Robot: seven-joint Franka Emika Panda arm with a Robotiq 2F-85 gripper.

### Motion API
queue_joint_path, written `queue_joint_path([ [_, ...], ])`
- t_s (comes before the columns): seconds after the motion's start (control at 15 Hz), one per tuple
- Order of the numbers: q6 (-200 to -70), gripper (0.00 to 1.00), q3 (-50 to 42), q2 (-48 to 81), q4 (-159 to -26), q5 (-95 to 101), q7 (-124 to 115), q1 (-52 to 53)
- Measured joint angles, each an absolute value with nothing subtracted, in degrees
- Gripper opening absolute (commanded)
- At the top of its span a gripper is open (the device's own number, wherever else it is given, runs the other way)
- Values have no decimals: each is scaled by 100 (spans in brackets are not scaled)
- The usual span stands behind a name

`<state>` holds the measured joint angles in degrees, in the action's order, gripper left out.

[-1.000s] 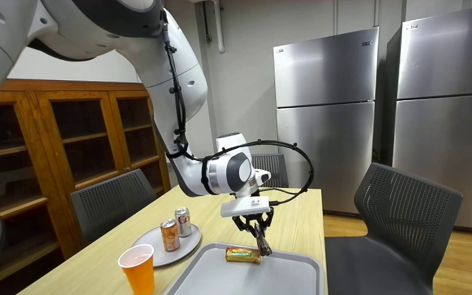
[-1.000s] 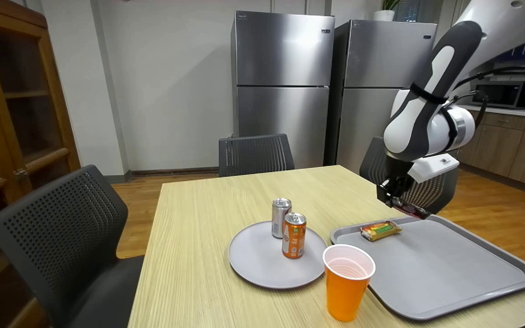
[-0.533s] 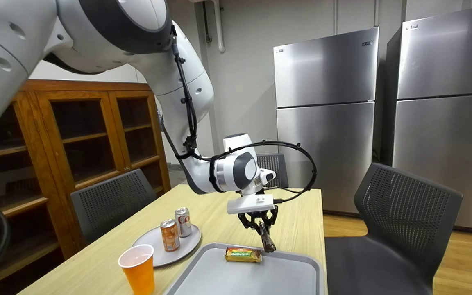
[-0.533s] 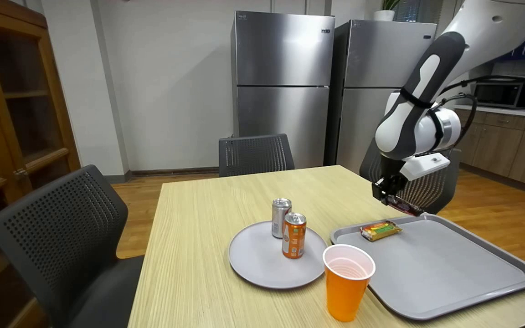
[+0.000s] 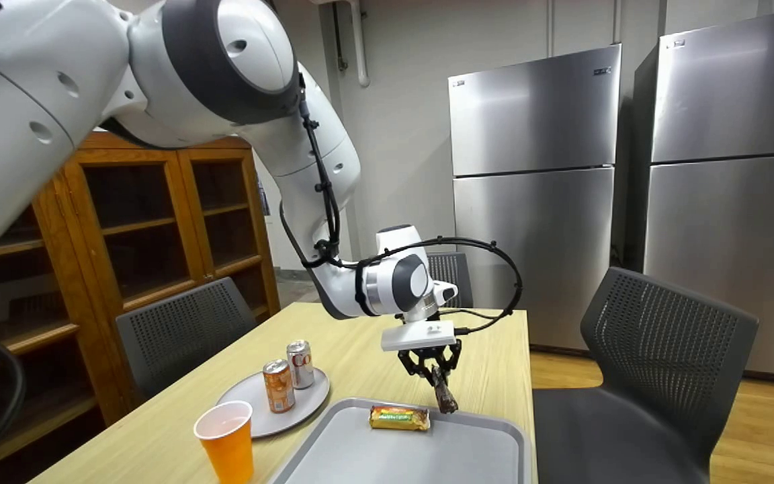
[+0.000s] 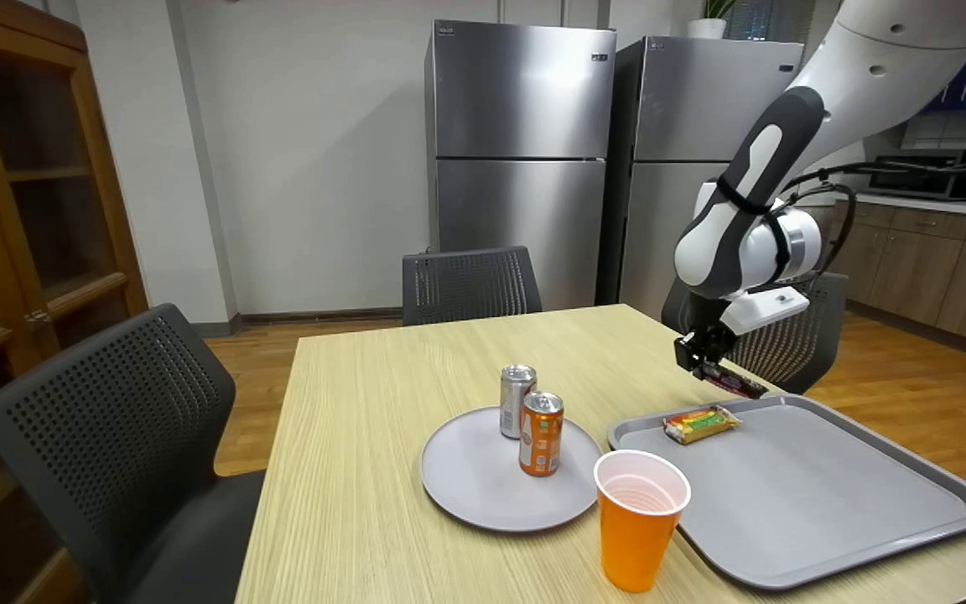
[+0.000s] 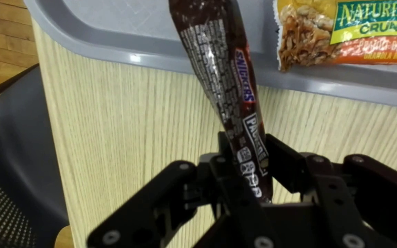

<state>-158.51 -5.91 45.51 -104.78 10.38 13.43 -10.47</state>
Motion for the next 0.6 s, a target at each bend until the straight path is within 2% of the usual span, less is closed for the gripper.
queue_joint_path([
  [0.6,-15829,7,-573,5043,-9770,1051,1405,-1029],
])
